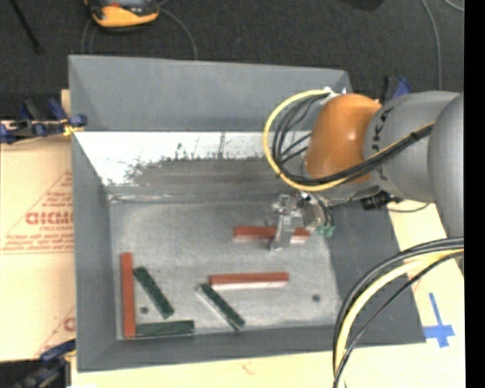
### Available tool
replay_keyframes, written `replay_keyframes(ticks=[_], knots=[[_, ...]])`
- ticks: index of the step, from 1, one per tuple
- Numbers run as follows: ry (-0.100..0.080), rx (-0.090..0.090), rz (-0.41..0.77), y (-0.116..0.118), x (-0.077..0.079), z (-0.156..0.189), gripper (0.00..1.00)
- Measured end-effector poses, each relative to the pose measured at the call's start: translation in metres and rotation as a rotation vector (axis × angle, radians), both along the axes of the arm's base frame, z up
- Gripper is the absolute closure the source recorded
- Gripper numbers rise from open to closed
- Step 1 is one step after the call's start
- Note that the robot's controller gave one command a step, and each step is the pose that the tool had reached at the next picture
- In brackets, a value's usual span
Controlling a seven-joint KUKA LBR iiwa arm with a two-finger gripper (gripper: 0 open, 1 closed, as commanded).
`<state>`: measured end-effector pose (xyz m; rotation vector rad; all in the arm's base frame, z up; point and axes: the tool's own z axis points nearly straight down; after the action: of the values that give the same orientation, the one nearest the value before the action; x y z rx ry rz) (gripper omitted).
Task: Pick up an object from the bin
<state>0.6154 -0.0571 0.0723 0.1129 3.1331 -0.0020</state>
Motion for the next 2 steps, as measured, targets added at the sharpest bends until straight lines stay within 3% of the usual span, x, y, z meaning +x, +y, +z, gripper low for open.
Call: replay_keyframes(ticks=[2], knots=[[0.005, 0.001, 0.000, 0.0001, -0.0013, 0.0034, 1.00]])
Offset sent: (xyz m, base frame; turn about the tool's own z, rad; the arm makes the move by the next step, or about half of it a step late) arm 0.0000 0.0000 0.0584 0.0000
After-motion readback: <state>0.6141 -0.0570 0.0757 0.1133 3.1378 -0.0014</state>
